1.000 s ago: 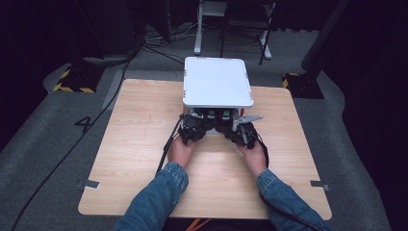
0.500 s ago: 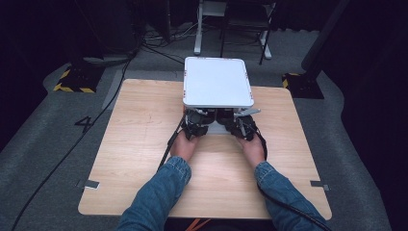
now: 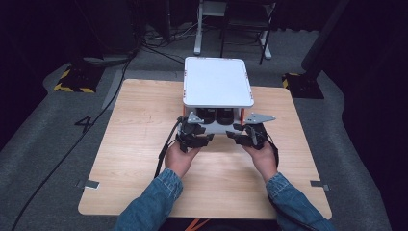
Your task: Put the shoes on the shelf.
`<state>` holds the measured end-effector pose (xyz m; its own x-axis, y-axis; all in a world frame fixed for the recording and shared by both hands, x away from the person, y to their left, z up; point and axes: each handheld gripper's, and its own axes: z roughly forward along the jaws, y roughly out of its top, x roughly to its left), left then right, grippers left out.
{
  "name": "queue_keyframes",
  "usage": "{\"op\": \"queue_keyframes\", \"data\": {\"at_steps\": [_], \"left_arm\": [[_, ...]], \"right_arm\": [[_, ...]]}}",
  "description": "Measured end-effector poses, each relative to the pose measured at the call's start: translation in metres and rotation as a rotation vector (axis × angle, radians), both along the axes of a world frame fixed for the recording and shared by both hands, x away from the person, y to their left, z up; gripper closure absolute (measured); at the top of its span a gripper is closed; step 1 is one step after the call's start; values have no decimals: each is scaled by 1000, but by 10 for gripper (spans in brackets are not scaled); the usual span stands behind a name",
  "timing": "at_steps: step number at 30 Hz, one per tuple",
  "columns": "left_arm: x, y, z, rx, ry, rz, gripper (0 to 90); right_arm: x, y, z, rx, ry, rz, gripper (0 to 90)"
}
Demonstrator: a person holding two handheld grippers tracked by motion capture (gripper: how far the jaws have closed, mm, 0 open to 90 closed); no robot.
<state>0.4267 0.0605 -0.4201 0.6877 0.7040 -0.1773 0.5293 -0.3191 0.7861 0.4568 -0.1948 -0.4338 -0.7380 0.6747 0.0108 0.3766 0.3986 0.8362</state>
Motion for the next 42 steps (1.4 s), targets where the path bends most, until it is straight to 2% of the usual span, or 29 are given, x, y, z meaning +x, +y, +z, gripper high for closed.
{"op": "queue_keyframes", "data": {"at_steps": [4,6,7,8,10,11,12,15,17,18,19,21,24,28,29,32,34,36,38,41,42], "left_arm": [[-17,15,13,11,-44,-1,506],[-21,20,14,8,-49,3,476],[-25,28,17,10,-53,2,476],[-31,40,19,11,-65,12,467],[-34,45,20,9,-74,16,466],[-43,62,23,5,-115,38,464],[-46,69,24,4,-118,47,455],[-51,92,26,-7,-69,74,423],[-53,106,24,12,-63,98,417],[-53,106,24,12,-63,98,414],[-55,117,21,43,-61,118,396],[-57,129,16,82,-45,135,364],[-59,137,12,89,-30,149,330],[-61,157,-13,114,20,193,283],[-61,159,-19,136,34,205,278],[-58,166,-33,203,64,218,274],[-54,169,-38,206,80,221,262],[-51,171,-42,200,80,202,285],[-47,171,-49,224,84,203,286],[-40,172,-60,267,115,212,311],[-39,172,-62,268,114,218,310]], "right_arm": [[-13,-17,22,42,-9,1,439],[-19,-28,31,51,-10,1,412],[-19,-28,31,51,-10,1,412],[-24,-38,39,21,-5,-2,386],[-28,-45,42,-10,6,1,382],[-32,-52,45,-20,-10,5,372],[-35,-58,47,-28,-32,2,365],[-44,-75,51,-40,-70,-16,322],[-48,-87,50,-50,-80,-38,309],[-48,-87,50,-50,-80,-38,309],[-51,-100,45,-60,-57,-64,280],[-50,-110,40,-64,-24,-94,256],[-50,-120,33,-58,3,-114,231],[-48,-136,16,-44,28,-130,155],[-47,-138,10,-47,37,-137,156],[-44,-144,-8,-66,62,-140,154],[-41,-146,-18,-89,71,-143,155],[-36,-150,-28,-109,91,-174,151],[-31,-154,-37,-116,110,-215,150],[-27,-156,-46,-126,108,-237,148],[-26,-156,-49,-136,105,-240,146]]}}
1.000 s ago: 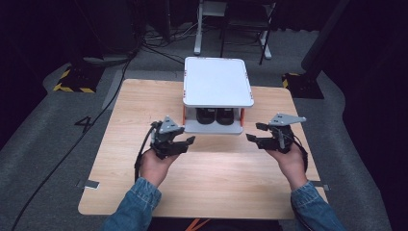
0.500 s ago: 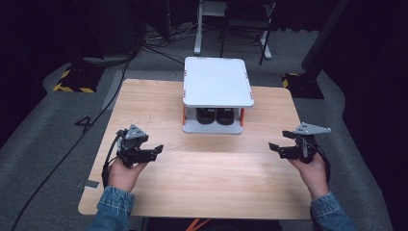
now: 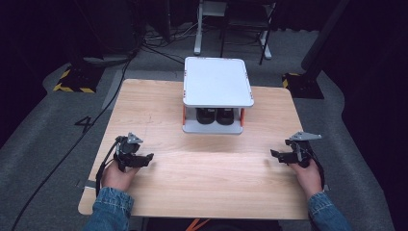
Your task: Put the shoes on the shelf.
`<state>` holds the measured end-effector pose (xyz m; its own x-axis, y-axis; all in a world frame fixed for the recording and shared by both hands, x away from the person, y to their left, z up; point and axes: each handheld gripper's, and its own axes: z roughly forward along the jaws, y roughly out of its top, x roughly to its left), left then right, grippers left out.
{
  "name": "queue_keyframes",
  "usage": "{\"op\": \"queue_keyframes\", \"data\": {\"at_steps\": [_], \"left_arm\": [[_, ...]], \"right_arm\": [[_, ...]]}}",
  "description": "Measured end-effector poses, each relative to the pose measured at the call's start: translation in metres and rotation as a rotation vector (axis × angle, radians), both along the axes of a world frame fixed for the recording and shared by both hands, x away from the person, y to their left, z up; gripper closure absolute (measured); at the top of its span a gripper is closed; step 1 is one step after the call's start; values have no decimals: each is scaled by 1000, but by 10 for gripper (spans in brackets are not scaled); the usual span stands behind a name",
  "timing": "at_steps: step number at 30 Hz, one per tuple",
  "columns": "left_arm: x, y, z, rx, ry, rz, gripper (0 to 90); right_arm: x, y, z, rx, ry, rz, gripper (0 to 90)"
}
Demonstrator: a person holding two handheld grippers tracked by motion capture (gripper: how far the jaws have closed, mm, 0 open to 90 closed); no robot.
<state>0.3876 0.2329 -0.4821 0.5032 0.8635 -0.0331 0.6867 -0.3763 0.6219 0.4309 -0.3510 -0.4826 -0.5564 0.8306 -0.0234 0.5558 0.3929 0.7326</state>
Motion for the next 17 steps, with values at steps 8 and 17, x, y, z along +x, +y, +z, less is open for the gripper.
{"op": "queue_keyframes", "data": {"at_steps": [8,17], "left_arm": [[7,8,-17,-17,-51,28,233],[6,11,-22,-40,-97,24,181]], "right_arm": [[7,3,-17,-32,30,-14,112],[12,4,-23,0,31,-34,18]]}}
